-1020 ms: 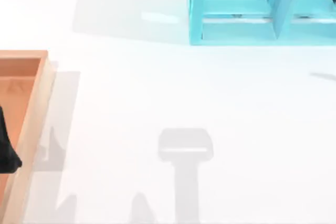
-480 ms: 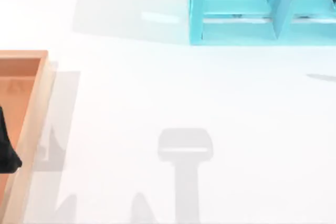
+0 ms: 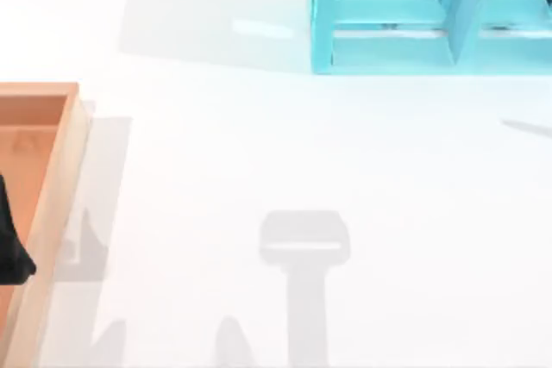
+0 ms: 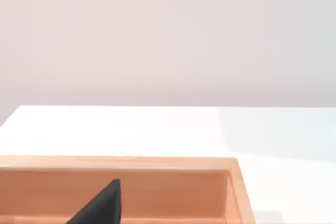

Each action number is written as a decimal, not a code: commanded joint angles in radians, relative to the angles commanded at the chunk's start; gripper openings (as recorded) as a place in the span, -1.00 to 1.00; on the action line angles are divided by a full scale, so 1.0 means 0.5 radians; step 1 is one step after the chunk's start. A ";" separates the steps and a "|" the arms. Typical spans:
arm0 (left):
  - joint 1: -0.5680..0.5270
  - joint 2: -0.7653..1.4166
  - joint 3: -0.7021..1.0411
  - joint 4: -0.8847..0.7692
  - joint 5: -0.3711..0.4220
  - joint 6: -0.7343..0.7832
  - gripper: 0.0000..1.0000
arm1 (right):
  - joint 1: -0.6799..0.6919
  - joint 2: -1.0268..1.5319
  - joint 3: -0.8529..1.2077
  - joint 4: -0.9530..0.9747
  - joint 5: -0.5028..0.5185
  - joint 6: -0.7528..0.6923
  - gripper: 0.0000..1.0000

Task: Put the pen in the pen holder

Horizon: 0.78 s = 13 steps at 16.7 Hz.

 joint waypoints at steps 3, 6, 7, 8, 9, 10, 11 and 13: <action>0.000 0.000 0.000 0.000 0.000 0.000 1.00 | 0.000 0.000 0.000 0.000 0.000 0.000 -0.25; 0.000 0.000 0.000 0.000 0.000 0.000 1.00 | 0.000 0.000 0.000 0.000 0.000 0.000 0.21; 0.000 0.000 0.000 0.000 0.000 0.000 1.00 | 0.000 0.000 0.000 0.000 0.000 0.000 0.36; 0.000 0.000 0.000 0.000 0.000 0.000 1.00 | 0.000 0.000 0.000 0.000 0.000 0.000 0.51; 0.000 0.000 0.000 0.000 0.000 0.000 1.00 | 0.000 0.000 0.000 0.000 0.000 0.000 0.66; 0.000 0.000 0.000 0.000 0.000 0.000 1.00 | 0.000 0.000 0.000 0.000 0.000 0.000 0.81; 0.000 0.000 0.000 0.000 0.000 0.000 1.00 | 0.000 0.000 0.000 0.000 0.000 0.000 0.96; 0.000 0.000 0.000 0.000 0.000 0.000 1.00 | 0.000 0.000 0.000 0.000 0.000 0.000 1.00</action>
